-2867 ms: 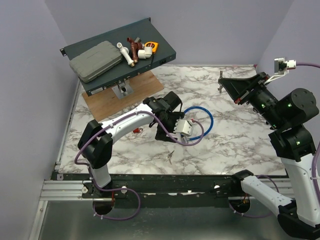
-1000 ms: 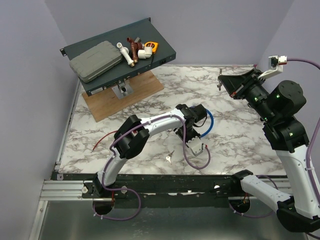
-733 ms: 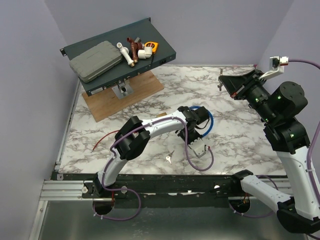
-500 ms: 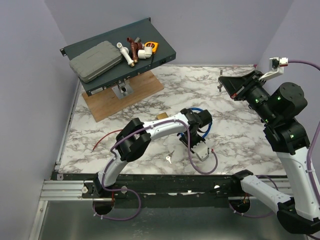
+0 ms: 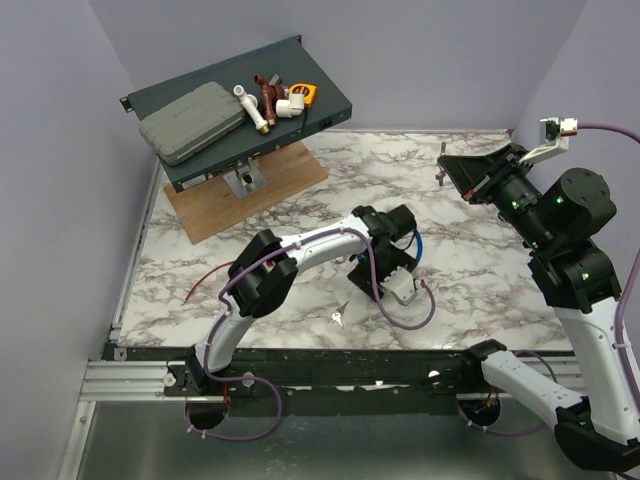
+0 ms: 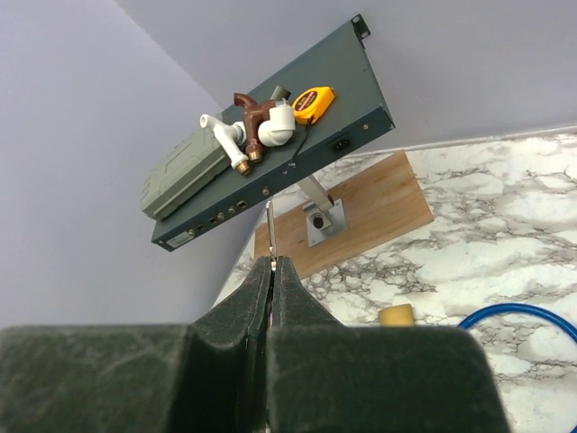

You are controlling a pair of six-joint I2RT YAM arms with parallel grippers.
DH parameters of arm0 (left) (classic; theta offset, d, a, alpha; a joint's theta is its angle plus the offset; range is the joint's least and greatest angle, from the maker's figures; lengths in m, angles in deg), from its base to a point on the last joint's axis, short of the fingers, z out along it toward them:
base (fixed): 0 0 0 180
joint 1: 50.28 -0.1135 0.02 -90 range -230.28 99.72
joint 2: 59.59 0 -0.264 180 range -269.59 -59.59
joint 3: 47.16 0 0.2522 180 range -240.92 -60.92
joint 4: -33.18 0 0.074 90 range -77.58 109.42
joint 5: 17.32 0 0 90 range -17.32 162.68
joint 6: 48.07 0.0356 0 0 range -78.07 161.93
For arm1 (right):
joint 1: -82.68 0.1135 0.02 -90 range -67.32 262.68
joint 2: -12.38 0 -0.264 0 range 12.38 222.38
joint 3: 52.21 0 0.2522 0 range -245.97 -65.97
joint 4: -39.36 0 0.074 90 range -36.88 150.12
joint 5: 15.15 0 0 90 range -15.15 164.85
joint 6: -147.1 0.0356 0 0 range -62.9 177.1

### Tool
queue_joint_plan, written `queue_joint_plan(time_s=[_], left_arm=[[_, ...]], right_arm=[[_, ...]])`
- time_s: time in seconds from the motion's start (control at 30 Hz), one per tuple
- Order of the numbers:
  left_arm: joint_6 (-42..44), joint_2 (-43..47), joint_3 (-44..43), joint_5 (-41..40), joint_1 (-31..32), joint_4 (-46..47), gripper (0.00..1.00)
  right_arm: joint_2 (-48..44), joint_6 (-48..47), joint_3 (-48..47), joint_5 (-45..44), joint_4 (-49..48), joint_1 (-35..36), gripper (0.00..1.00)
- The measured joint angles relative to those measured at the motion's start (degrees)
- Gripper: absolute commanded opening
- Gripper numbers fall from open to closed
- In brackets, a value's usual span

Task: Unlock with the key
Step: Pick up the lock from the center of the board.

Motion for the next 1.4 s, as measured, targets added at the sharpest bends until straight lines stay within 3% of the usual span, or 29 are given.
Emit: queue_joint_plan(time_s=[0.2, 0.4, 0.5, 0.63, 0.77, 0.87, 0.97, 1.4], left_arm=[[-1.5, -3.5, -6.3, -1.5, -0.5, 0.3, 0.6], [-3.4, -5.2, -6.1, -2.3, -0.3, -1.1, 0.64], [-3.4, -5.1, -4.2, -2.3, -0.2, -1.2, 0.61], [-3.7, -4.2, -1.6, -2.5, 0.3, -1.9, 0.36], [-4.6, -4.2, -1.6, -2.6, 0.7, -1.6, 0.22], [-5.5, -4.2, -1.6, -2.5, 0.8, -1.4, 0.17], [-6.3, -4.1, -1.4, -2.6, 1.0, -1.1, 0.0], [-8.1, -2.3, -2.4, -4.2, 1.0, -2.1, 0.0]], right_arm=[[-0.2, 0.0, 0.0, 0.0, 0.1, 0.0, 0.01], [-0.2, 0.0, 0.0, 0.0, 0.5, 0.0, 0.01], [-0.2, 0.0, -0.1, 0.0, 0.5, 0.0, 0.01], [-0.2, 0.0, -0.2, 0.0, 0.5, 0.0, 0.01], [-0.1, 0.0, -0.3, 0.0, 0.7, 0.0, 0.01], [-0.1, 0.0, -0.3, 0.0, 0.9, 0.0, 0.01], [0.1, 0.0, -0.5, 0.0, 0.8, 0.0, 0.01], [1.1, -0.7, -2.0, -0.1, 1.3, 0.0, 0.01]])
